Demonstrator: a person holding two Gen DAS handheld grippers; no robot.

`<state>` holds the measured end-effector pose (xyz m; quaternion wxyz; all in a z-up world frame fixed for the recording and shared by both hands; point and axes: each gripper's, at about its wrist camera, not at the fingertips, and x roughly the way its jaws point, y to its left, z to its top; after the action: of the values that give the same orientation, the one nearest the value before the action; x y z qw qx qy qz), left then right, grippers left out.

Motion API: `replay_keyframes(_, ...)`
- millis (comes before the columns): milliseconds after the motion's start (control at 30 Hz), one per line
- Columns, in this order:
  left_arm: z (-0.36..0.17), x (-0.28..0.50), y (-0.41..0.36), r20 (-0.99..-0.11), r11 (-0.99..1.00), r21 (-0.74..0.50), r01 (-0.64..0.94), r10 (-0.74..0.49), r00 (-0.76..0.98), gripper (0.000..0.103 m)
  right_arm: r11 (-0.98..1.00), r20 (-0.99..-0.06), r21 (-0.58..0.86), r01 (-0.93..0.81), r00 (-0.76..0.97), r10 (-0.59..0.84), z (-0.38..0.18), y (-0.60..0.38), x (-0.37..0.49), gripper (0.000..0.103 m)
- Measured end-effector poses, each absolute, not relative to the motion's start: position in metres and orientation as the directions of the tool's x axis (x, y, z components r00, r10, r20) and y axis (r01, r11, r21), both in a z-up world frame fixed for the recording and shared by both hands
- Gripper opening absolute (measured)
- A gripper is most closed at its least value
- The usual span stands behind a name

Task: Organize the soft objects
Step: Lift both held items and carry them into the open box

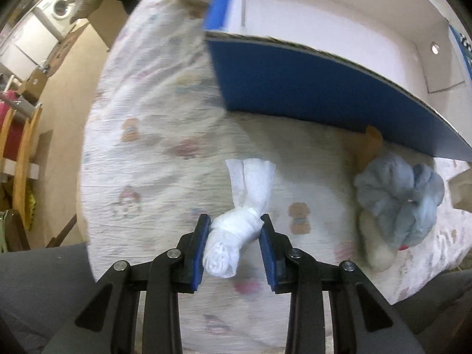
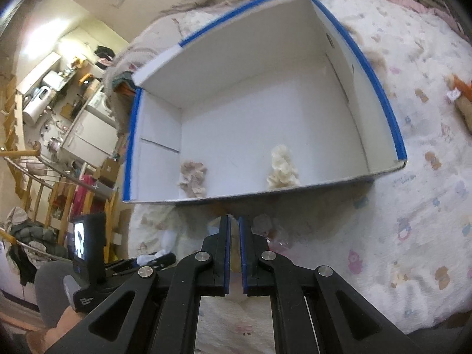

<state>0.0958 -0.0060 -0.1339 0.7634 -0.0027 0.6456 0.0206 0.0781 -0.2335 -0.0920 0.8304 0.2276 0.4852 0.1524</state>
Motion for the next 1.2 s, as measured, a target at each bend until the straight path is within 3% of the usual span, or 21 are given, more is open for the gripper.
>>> replay_keyframes(400, -0.103, 0.081, 0.054, -0.965, 0.984, 0.021, -0.177, 0.066, 0.252, 0.03, 0.839, -0.628, 0.515, -0.174, 0.59, 0.508, -0.057, -0.218, 0.07, 0.008)
replay_keyframes(667, -0.051, 0.061, 0.069, -0.892, 0.939, -0.034, -0.343, 0.126, 0.434, 0.03, 0.842, -0.522, 0.488, -0.23, 0.696, 0.493, -0.018, -0.224, 0.063, 0.008)
replay_keyframes(967, 0.013, 0.072, 0.045, -0.829, 0.957, -0.03, -0.29, 0.138, 0.541, 0.03, 0.862, -0.536, 0.471, -0.186, 0.716, 0.447, -0.001, -0.237, 0.082, 0.008)
replay_keyframes(1200, 0.027, 0.108, 0.015, -0.828, 0.978, -0.009, -0.209, 0.11, 0.55, 0.03, 0.876, -0.563, 0.452, -0.167, 0.708, 0.425, 0.01, -0.246, 0.111, 0.008)
